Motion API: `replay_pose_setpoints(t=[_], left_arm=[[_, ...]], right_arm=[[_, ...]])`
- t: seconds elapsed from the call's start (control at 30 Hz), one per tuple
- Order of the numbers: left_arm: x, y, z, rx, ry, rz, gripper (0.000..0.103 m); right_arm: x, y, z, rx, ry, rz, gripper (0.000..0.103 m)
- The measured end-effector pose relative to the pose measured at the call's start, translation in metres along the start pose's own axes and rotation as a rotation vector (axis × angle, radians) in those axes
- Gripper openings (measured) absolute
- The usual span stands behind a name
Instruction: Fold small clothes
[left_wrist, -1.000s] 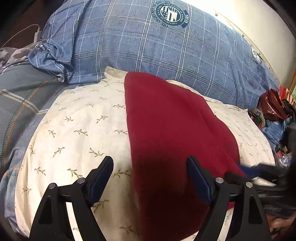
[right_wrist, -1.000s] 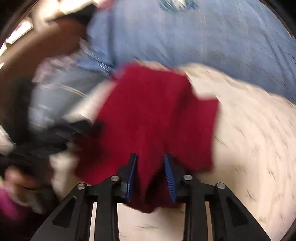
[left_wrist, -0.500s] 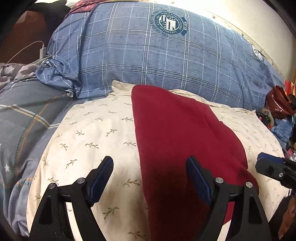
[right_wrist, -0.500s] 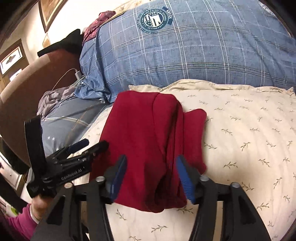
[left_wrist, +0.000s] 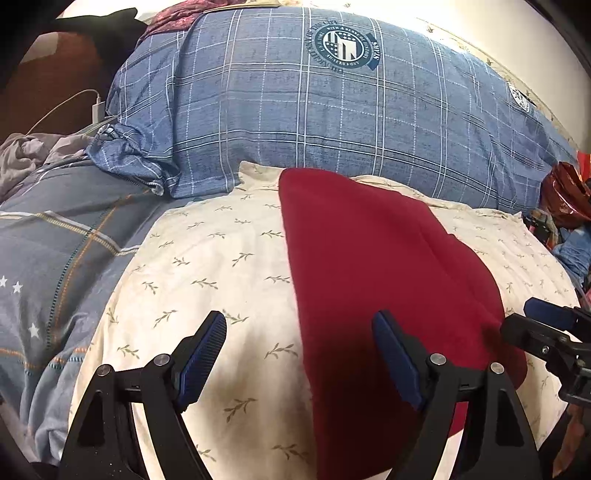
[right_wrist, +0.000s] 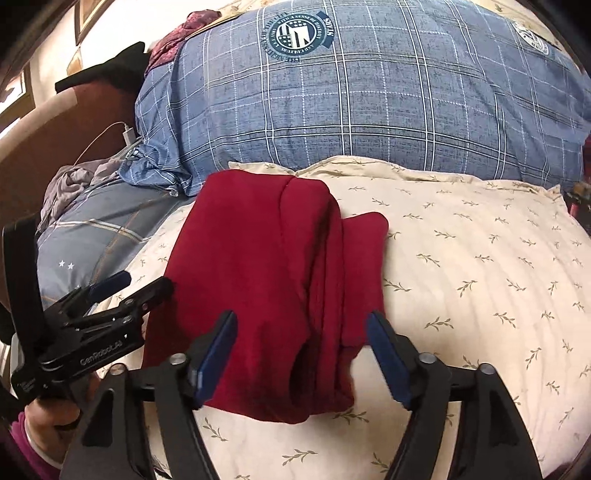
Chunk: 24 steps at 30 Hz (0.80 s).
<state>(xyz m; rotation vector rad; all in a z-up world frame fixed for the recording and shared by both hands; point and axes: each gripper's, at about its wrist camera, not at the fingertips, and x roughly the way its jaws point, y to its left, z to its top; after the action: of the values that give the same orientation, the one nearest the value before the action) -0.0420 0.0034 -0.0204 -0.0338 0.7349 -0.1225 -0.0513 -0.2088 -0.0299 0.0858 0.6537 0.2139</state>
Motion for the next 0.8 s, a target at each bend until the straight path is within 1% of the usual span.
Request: replay_pose_setpoints(t=[0.3, 0.57, 0.8], left_arm=[[0.002, 0.015, 0.002, -0.048, 0.029, 0.018, 0.082], [0.004, 0.016, 0.004, -0.046, 0.03, 0.041, 0.082], [0.003, 0.013, 0.003, -0.035, 0.025, 0.043, 0.081]], right_arm=[[0.006, 0.013, 0.003, -0.022, -0.001, -0.017, 0.076], [0.008, 0.022, 0.005, -0.043, -0.012, -0.027, 0.077], [0.008, 0.019, 0.006, -0.032, -0.013, -0.038, 0.078]])
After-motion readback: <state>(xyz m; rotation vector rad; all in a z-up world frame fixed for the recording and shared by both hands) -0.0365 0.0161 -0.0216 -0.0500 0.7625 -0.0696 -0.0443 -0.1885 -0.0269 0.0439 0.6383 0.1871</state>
